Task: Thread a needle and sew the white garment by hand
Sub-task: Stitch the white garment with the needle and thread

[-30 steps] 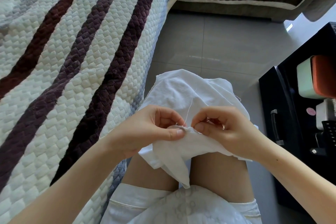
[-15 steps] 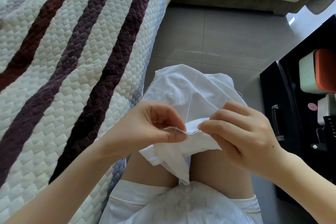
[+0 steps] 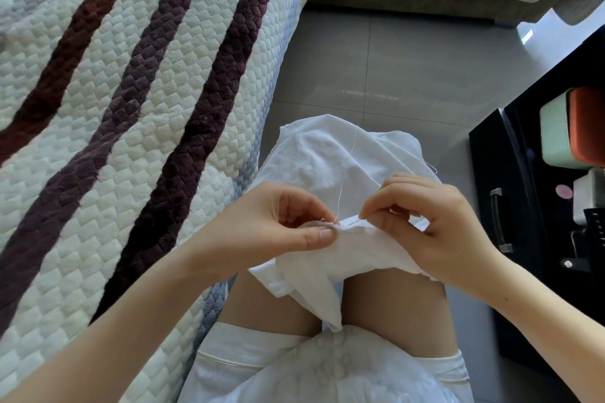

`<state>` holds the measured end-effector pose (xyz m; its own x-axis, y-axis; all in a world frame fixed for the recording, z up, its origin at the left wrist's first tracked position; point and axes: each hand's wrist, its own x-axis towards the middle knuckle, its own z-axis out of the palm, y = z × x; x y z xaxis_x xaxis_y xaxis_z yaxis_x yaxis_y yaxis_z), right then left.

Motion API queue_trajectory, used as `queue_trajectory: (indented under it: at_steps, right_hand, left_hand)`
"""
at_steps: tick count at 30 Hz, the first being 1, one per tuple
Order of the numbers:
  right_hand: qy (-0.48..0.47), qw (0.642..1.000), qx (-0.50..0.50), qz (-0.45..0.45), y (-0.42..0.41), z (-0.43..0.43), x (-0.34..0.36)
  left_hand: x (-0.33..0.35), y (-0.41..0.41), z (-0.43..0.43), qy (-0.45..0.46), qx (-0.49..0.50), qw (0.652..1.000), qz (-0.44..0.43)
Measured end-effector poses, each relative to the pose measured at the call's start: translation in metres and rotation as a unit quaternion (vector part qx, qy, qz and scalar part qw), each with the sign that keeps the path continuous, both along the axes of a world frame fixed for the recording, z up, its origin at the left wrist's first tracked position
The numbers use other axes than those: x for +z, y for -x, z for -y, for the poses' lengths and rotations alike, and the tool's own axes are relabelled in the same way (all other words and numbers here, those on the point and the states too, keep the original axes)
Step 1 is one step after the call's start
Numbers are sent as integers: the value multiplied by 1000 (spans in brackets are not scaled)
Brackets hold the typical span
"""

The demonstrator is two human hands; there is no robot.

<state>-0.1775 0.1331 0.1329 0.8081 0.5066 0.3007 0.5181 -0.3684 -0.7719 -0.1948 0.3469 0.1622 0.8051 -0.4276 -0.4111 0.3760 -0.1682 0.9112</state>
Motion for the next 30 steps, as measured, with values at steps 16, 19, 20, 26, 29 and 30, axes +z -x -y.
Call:
queue_trajectory:
  at_steps: [16, 19, 20, 26, 29, 30]
  right_hand:
    - [-25, 998, 19, -59, -2, -6, 0]
    - [-28, 997, 32, -70, -3, -6, 0]
    - [-29, 996, 35, -76, -3, -6, 1]
    - [-50, 992, 35, -110, -1, -5, 1]
    - [-61, 990, 29, -127, 1, -6, 1]
    - [-63, 989, 29, -132, 2, -6, 1]
  left_hand:
    - [3, -1, 1, 9, 2, 1000, -26]
    - [4, -1, 2, 13, -5, 1000, -28]
    - [4, -1, 2, 14, -5, 999, -30]
    - [4, -1, 2, 10, -3, 999, -33]
    - [5, -1, 2, 11, -4, 999, -33]
    - [5, -1, 2, 11, -5, 999, -32]
